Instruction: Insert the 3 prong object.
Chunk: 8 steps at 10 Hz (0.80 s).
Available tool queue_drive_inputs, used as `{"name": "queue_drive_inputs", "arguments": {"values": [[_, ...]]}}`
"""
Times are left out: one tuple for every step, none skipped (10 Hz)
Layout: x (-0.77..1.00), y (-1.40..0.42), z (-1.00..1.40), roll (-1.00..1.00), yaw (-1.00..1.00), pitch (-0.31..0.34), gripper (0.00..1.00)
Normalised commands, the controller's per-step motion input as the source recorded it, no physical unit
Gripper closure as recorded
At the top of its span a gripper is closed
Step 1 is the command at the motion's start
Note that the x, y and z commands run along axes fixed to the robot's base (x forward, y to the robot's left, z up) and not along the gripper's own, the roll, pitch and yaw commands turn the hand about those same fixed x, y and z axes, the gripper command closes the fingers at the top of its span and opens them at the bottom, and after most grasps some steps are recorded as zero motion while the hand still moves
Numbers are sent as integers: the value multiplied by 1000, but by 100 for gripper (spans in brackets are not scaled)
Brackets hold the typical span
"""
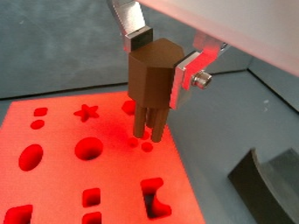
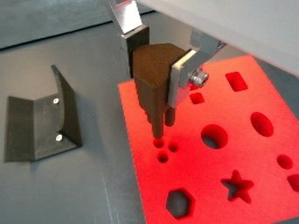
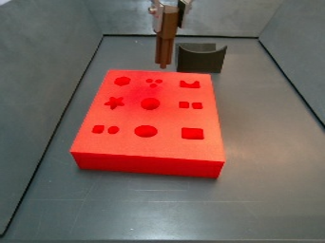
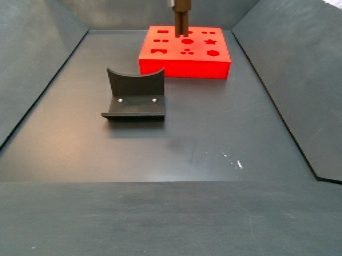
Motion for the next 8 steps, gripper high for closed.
{"name": "queue_drive_inputs", "arguments": {"values": [[-17,14,-154,-14,-114,-63,100],[-63,0,-277,-9,-157,-77,100],[0,0,-391,0,-231,-129,100],[0,0,-369,3,-240,-153,100],[0,0,-326,71,-217,-147,100],[-120,0,-246,124,-234,-116,100],[-197,0,-117,63,-226,-107,100],[-283,11,-66,14,-191,-119,100]]}}
